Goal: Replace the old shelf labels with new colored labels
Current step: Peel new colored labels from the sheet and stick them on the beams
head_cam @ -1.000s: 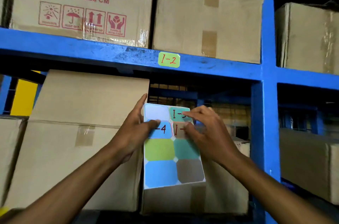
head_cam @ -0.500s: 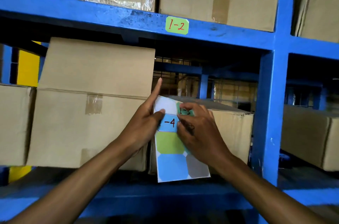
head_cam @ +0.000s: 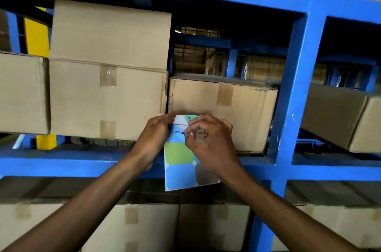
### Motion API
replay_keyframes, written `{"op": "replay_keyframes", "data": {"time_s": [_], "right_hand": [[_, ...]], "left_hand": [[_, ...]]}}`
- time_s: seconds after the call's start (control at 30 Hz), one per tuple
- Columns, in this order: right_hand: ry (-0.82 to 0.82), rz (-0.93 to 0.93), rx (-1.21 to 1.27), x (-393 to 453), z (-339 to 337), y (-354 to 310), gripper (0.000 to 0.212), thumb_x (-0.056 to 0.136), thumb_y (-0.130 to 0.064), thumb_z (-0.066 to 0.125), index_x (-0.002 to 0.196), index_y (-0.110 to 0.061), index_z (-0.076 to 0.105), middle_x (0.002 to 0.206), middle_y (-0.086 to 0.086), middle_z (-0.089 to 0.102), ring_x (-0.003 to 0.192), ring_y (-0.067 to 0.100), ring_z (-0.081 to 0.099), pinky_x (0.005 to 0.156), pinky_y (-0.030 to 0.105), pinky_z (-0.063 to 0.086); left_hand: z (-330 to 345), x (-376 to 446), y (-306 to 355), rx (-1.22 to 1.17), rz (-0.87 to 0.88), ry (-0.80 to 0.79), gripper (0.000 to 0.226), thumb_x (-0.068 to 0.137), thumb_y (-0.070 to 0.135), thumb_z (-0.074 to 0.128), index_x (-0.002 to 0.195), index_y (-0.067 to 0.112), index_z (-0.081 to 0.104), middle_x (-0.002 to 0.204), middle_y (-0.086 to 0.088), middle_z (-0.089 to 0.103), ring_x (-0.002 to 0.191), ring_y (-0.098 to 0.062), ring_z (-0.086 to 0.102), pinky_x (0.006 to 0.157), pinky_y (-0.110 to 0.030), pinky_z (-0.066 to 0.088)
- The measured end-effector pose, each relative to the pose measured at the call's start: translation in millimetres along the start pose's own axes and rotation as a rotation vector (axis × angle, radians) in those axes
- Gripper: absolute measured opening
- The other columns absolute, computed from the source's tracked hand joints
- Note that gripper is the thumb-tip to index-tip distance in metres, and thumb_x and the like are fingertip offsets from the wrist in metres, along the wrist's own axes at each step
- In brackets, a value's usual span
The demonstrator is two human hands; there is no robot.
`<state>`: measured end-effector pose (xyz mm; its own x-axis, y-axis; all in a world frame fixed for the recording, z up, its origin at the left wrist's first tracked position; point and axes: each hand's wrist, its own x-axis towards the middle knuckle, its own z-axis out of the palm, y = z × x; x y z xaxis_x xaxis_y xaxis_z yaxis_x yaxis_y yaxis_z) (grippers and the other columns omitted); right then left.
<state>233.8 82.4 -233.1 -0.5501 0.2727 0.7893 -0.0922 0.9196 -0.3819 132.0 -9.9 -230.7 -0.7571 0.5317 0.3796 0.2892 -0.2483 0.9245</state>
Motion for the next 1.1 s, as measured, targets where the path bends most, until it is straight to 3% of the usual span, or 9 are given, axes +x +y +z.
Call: {"op": "replay_keyframes", "data": {"time_s": [0.07,0.3,0.4,0.47,0.57,0.7,0.8,0.93,1.1], "right_hand": [[-0.003,0.012,0.090,-13,-6,-1,0.001,0.073,-0.014,0.071,0.074,-0.015,0.071,0.091,-0.003,0.069,0.094,0.014,0.062,0.096,0.045,0.040],[0.019,0.117,0.419,-47,-23,8,0.011,0.077,-0.005,0.068,0.076,-0.016,0.070,0.080,-0.002,0.070,0.077,0.010,0.065,0.073,0.025,0.053],[0.041,0.200,0.448,-57,-22,24,0.011,0.079,-0.004,0.067,0.080,-0.014,0.071,0.079,-0.007,0.069,0.072,-0.008,0.061,0.067,0.004,0.045],[0.022,0.260,0.395,-63,-16,37,0.010,0.080,-0.007,0.066,0.085,-0.014,0.071,0.082,-0.013,0.066,0.076,-0.013,0.059,0.066,-0.001,0.043],[-0.004,0.334,0.323,-69,-1,57,0.013,0.082,-0.008,0.065,0.094,-0.011,0.071,0.094,-0.005,0.067,0.090,0.002,0.060,0.067,0.001,0.044],[-0.054,0.391,0.254,-71,25,79,0.017,0.083,-0.010,0.064,0.100,-0.012,0.069,0.107,0.004,0.068,0.095,0.005,0.055,0.076,0.014,0.045],[-0.063,0.423,0.249,-72,45,88,0.020,0.084,-0.011,0.064,0.103,-0.012,0.068,0.111,0.006,0.067,0.097,0.006,0.053,0.071,0.011,0.043],[-0.053,0.416,0.222,-70,64,95,0.020,0.083,-0.012,0.066,0.102,-0.010,0.070,0.109,0.008,0.070,0.087,0.002,0.055,0.060,0.004,0.039],[-0.049,0.391,0.181,-70,82,100,0.022,0.081,-0.011,0.067,0.103,-0.009,0.069,0.107,0.008,0.071,0.082,0.000,0.053,0.063,0.005,0.040]], "left_hand": [[2,-12,-5,-0.046,-0.045,0.016,0.054,0.091,0.004,0.035,0.065,0.027,0.076,0.067,0.012,0.074,0.064,-0.003,0.070,0.053,-0.013,0.052],[-9,-53,-45,0.024,-0.142,0.069,0.036,0.089,0.003,0.043,0.113,0.018,0.065,0.103,-0.009,0.072,0.082,-0.022,0.067,0.067,-0.028,0.054],[-15,-73,-67,0.224,0.017,0.020,0.055,0.087,-0.005,0.045,0.126,0.033,0.055,0.117,0.007,0.063,0.095,-0.001,0.061,0.074,-0.012,0.049],[-19,-81,-83,0.337,0.105,-0.012,0.068,0.087,-0.009,0.047,0.135,0.038,0.037,0.112,0.014,0.056,0.083,0.010,0.055,0.071,0.000,0.041],[-24,-92,-105,0.492,0.151,-0.071,0.077,0.088,-0.007,0.047,0.141,0.040,0.016,0.103,0.002,0.053,0.075,0.000,0.049,0.065,-0.002,0.037],[-28,-102,-125,0.671,0.211,-0.174,0.076,0.088,-0.006,0.039,0.146,0.036,0.013,0.081,-0.006,0.061,0.070,0.000,0.059,0.055,-0.003,0.039],[-28,-101,-132,0.838,0.220,-0.254,0.077,0.089,0.000,0.041,0.147,0.033,0.002,0.096,-0.018,0.070,0.060,-0.009,0.059,0.050,-0.013,0.039],[-26,-93,-139,0.981,0.218,-0.253,0.077,0.092,0.008,0.042,0.147,0.033,-0.004,0.102,-0.023,0.069,0.072,-0.032,0.065,0.047,-0.022,0.038],[-28,-82,-149,1.120,0.188,-0.251,0.075,0.095,0.016,0.042,0.145,0.037,-0.010,0.123,-0.020,0.063,0.090,-0.036,0.066,0.061,-0.035,0.050]]}}
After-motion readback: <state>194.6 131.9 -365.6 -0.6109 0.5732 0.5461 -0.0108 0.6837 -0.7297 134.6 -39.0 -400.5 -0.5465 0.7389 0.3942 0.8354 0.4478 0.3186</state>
